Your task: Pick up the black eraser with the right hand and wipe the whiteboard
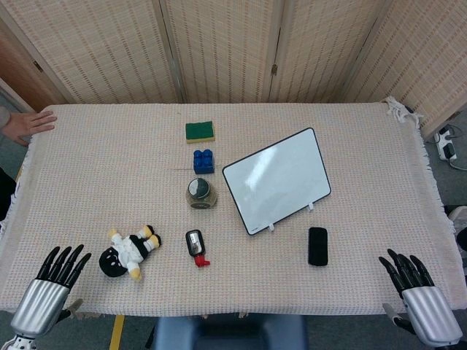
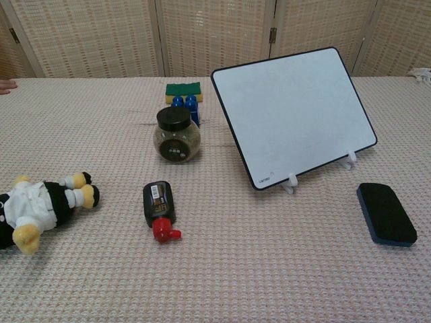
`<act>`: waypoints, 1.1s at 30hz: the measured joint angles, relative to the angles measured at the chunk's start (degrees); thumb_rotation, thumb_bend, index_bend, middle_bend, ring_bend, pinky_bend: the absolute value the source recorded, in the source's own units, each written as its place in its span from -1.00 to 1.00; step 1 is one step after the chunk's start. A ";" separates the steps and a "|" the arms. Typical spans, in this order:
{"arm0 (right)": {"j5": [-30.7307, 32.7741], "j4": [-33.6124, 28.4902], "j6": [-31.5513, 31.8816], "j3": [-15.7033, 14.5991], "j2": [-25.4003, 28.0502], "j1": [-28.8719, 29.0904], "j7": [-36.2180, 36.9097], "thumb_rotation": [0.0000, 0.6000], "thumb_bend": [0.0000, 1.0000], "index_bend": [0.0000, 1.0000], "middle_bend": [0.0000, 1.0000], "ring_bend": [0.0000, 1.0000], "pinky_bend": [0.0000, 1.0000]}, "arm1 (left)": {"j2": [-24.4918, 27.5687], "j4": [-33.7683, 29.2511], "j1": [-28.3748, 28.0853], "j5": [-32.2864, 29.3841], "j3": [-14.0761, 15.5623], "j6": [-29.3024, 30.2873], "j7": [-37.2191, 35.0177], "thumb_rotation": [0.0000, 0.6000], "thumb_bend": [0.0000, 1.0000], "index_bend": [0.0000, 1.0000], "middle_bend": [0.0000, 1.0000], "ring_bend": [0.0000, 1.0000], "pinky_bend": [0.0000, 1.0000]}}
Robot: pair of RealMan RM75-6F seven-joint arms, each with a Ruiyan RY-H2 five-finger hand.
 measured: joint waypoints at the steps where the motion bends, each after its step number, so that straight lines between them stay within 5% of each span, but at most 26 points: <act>1: 0.27 -0.03 -0.47 0.05 -0.01 0.20 -0.02 1.00 -0.35 -1.00 -1.00 -1.00 -1.00 | -0.01 -0.09 0.09 0.01 0.05 0.07 -0.03 1.00 -0.76 -1.00 -1.00 -1.00 -1.00; 12: 1.93 1.59 -6.90 1.73 -1.34 4.73 -1.86 1.00 -0.36 -1.00 -1.00 -1.00 -1.00 | -0.46 -0.13 -1.22 -1.95 -0.95 -2.77 -0.88 1.00 -0.76 -1.00 -1.00 -1.00 -1.00; 21: 4.25 4.18 -19.77 7.65 -1.55 17.32 -12.90 1.00 -0.35 -0.58 -1.00 -1.00 -1.00 | -0.06 -0.16 -3.45 -10.30 -4.16 -8.06 -4.33 1.00 -0.76 -1.00 -1.00 -1.00 -1.00; 33: 2.89 14.13 -33.42 10.39 -8.80 31.27 -19.95 1.00 -0.35 -0.56 -1.00 -1.00 -1.00 | -1.08 0.35 -5.24 -21.78 -7.96 -14.27 -2.55 1.00 -0.76 -1.00 -1.00 -1.00 -1.00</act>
